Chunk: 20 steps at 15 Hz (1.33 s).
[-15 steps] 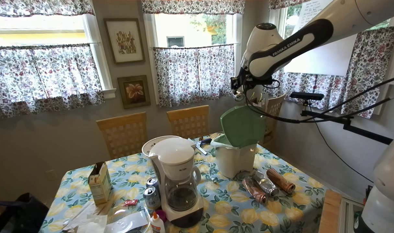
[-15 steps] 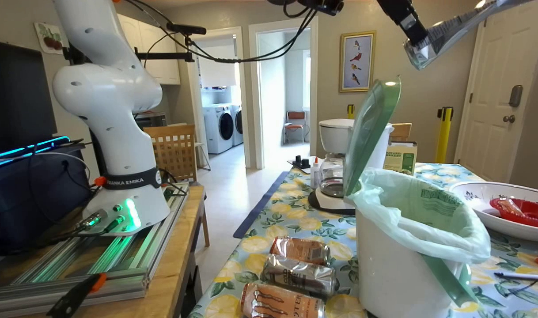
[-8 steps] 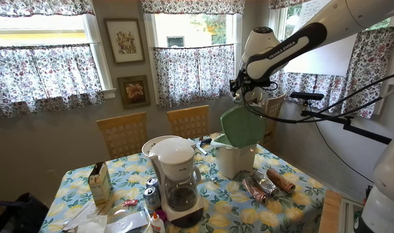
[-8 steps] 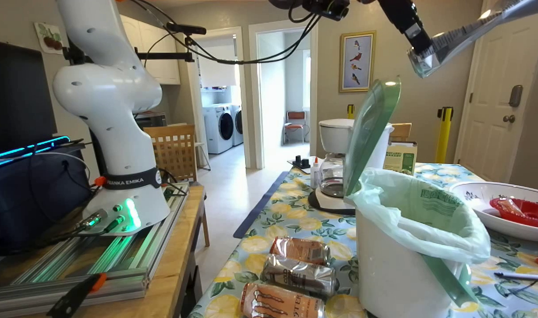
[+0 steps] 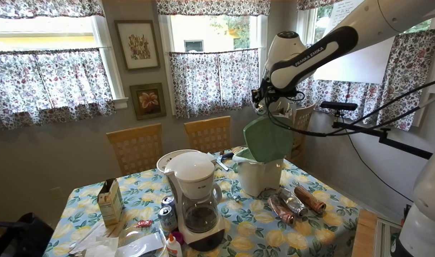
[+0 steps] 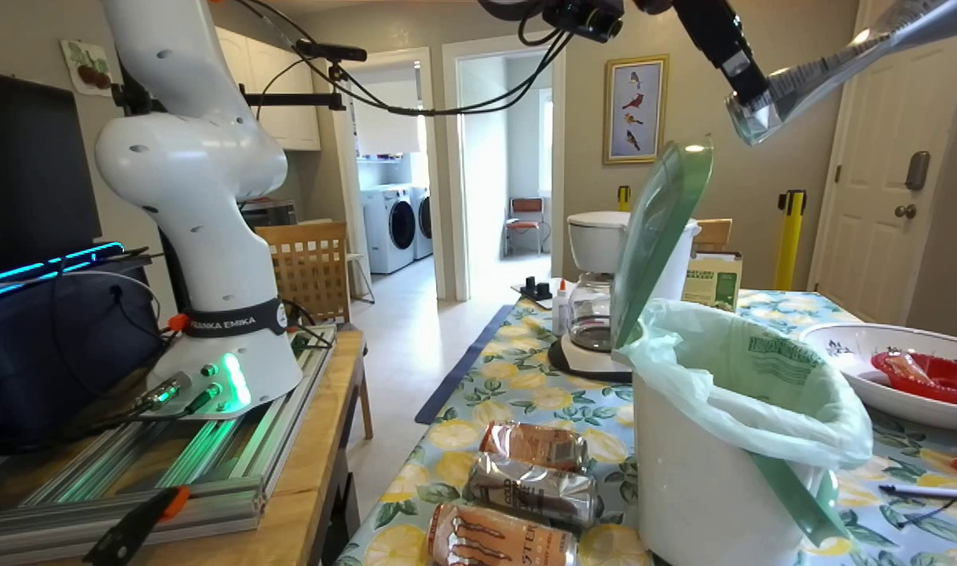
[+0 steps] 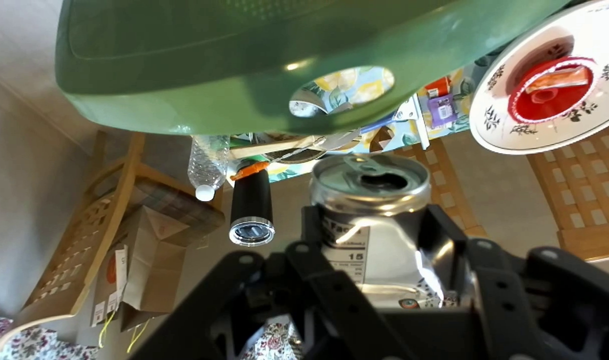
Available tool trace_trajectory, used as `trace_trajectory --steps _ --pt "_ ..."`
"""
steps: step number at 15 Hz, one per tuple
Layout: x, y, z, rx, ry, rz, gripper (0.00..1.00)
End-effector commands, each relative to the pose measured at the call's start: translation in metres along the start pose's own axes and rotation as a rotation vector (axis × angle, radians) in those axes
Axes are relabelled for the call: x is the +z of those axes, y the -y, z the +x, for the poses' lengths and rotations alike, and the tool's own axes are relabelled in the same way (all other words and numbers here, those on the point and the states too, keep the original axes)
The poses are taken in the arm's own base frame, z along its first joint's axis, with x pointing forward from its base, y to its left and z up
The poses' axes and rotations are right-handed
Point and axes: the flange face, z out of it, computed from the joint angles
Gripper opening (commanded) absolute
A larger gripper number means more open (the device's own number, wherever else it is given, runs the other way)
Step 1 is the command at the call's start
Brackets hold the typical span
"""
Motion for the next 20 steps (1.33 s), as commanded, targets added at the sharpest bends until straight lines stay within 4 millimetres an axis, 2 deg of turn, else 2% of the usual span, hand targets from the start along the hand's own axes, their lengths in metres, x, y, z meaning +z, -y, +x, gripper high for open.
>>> trace_trajectory --steps 1,19,20 --pt "0.0031 0.0048 0.0063 0.022 0.009 0.003 0.28" --pt "0.009 0.0129 0.0002 0.008 0.031 0.001 0.28" --pt "0.0091 0.0134 -0.0001 0.01 0.035 0.003 0.78"
